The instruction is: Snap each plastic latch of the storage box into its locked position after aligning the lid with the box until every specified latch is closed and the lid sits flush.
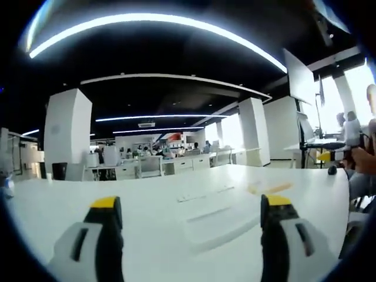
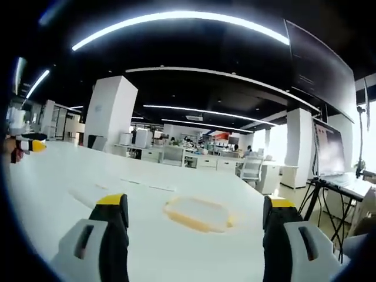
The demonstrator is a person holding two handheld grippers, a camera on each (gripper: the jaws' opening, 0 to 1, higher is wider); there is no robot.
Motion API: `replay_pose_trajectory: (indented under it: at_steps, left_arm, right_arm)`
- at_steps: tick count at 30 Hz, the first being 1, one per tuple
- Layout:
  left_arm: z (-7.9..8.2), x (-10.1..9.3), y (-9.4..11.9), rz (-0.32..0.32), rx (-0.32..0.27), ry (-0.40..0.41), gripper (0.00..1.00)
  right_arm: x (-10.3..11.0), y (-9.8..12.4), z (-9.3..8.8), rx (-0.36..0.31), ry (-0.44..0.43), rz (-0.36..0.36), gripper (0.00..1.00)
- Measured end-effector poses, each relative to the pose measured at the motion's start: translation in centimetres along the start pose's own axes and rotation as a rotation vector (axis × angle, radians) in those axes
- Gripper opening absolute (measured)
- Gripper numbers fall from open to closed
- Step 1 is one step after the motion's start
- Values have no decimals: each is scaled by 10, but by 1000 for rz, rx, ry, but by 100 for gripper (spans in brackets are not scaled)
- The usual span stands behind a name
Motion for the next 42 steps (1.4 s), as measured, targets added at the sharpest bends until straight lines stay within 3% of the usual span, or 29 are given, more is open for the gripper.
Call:
replay_pose_trajectory:
  at_steps: [14,22,31,38,42]
  left_arm:
    - [0,-28,-49,-161,45,-14,99]
    - [-2,-54,-83,-276,92,-32,96]
    - [5,-81,-128,-387,112,-98,90]
    - [9,-106,-161,-495,134,-131,89]
    - [9,-115,-181,-548,145,-136,88]
  right_arm:
    - [-33,-13,-10,45,48,8,98]
    - [-52,-25,-17,77,73,26,98]
    - [-73,-43,-24,102,79,78,97]
    - [-104,-62,-30,121,36,145,97]
    - [-118,-73,-32,149,68,173,97]
Point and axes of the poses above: the point that each gripper's makers call its tool centre point, and the gripper's own axes: y roughly backward along the fingers, x roughly to its left, z roughly out of its top, the point moved 8 cm from there along y, roughly backward along the fingers, and after that the axes turned 3 degrees about -x, right-handed, at the moved point
